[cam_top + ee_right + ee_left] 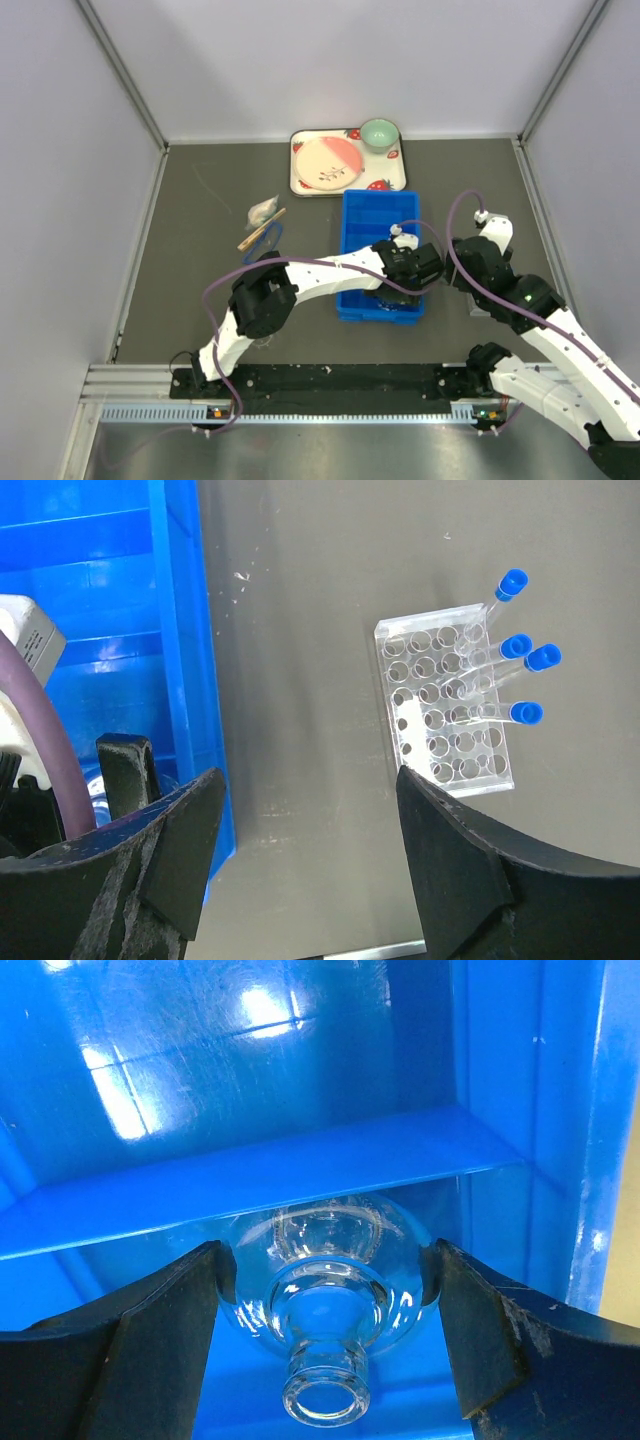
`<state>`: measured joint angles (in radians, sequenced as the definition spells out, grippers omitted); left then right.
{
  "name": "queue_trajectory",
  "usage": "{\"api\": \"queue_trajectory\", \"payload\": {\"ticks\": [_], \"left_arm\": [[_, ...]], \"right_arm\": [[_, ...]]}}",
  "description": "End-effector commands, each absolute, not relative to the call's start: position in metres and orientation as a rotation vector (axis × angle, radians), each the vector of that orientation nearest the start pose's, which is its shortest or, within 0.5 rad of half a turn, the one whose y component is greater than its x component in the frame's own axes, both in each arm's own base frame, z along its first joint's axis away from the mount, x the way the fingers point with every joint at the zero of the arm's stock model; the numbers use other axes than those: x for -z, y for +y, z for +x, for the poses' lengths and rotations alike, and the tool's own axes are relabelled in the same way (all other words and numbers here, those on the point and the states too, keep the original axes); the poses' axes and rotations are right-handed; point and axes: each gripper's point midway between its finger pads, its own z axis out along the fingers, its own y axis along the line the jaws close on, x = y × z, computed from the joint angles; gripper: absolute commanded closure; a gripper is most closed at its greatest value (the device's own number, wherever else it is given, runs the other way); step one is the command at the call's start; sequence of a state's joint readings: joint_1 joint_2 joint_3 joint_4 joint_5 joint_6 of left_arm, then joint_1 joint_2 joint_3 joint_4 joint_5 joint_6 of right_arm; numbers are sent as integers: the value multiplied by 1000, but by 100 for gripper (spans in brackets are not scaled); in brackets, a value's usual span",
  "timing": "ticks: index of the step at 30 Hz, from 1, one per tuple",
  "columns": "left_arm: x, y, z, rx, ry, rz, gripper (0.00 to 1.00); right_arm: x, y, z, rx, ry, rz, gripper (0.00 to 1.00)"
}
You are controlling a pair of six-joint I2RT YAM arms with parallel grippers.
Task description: Organize the chemistry lab equipment
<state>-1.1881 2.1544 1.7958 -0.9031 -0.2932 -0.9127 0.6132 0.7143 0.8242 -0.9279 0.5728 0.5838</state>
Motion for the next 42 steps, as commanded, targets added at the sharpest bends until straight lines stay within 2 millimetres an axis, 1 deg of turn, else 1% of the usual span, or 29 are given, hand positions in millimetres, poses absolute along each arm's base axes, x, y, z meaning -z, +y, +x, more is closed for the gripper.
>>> {"api": "queue_trajectory", "payload": {"ticks": [1,7,15,20,22,23,30,33,37,40,41,42], "left_arm": [[-79,-436,190,221,2661,347,30],[-97,-437,192,259,2632,358,25],[-117,-449,192,357,2587,408,19],[-121,-452,191,380,2574,422,13],[-121,-453,191,386,2573,426,4],[-122,-453,192,387,2571,425,2],[-117,-454,191,381,2573,428,2],[-121,-455,191,393,2566,433,1],[-135,-455,196,405,2531,437,2],[-154,-452,200,401,2493,447,2],[-165,-450,202,404,2465,454,2],[-172,-450,203,412,2449,459,2]], "right_arm": [[-192,68,211,-79,2171,226,30],[-192,68,211,-79,2171,226,29],[-190,68,211,-77,2177,221,26],[-189,68,211,-74,2178,223,24],[-189,68,211,-73,2179,220,24],[-189,68,211,-74,2178,223,24],[-190,68,211,-74,2177,219,23],[-189,68,212,-70,2177,221,23],[-189,67,212,-65,2178,220,23],[-190,67,213,-61,2175,222,23],[-190,67,213,-63,2175,222,22],[-189,67,213,-55,2179,221,22]]}}
